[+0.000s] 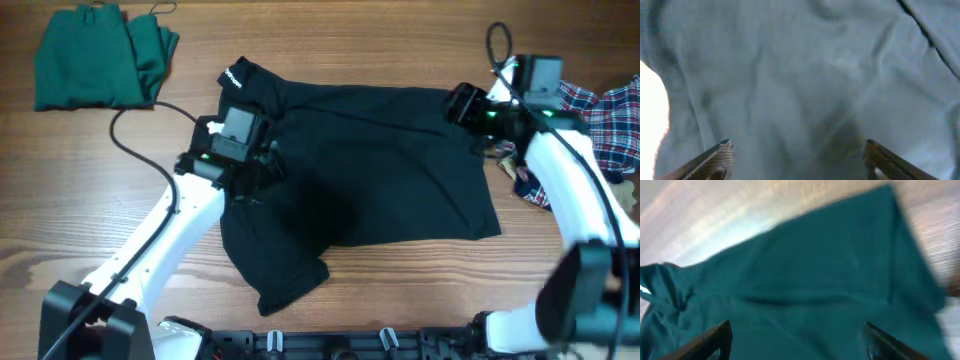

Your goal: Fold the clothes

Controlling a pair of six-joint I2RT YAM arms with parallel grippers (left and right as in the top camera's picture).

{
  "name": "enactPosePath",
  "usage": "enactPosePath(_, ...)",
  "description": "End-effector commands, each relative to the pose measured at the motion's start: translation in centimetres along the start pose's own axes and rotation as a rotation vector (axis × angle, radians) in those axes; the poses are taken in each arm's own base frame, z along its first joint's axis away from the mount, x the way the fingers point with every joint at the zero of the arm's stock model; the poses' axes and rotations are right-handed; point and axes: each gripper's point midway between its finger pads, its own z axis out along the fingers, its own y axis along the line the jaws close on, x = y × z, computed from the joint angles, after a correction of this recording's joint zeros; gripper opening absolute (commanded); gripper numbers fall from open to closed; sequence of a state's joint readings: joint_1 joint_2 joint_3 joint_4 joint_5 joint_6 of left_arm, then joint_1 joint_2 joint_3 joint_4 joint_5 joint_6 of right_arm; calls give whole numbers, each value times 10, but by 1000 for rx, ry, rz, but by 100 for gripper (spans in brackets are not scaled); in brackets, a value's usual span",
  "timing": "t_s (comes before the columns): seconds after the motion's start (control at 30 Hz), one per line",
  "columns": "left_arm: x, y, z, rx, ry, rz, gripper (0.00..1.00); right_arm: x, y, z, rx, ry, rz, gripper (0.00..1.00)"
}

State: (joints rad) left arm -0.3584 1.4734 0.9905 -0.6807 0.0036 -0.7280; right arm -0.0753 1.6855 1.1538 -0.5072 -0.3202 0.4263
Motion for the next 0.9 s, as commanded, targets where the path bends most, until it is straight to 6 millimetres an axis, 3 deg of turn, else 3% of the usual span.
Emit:
enactPosePath(0.0, -7, 4, -4, -12, -21, 29, 89, 10, -13, 36, -2, 78, 172, 80)
enactPosePath(0.03, -4, 8, -4, -27, -5, 29, 90, 9, -22, 45, 19, 76, 207, 78)
enactPosePath(0.27, -1, 11, -3, -39, 7, 29, 98, 12, -60, 42, 182, 62, 244, 79)
enactPosePath(0.87, -1, 10, -3, -36, 5, 30, 99, 11, -60, 77, 118, 74, 246, 76)
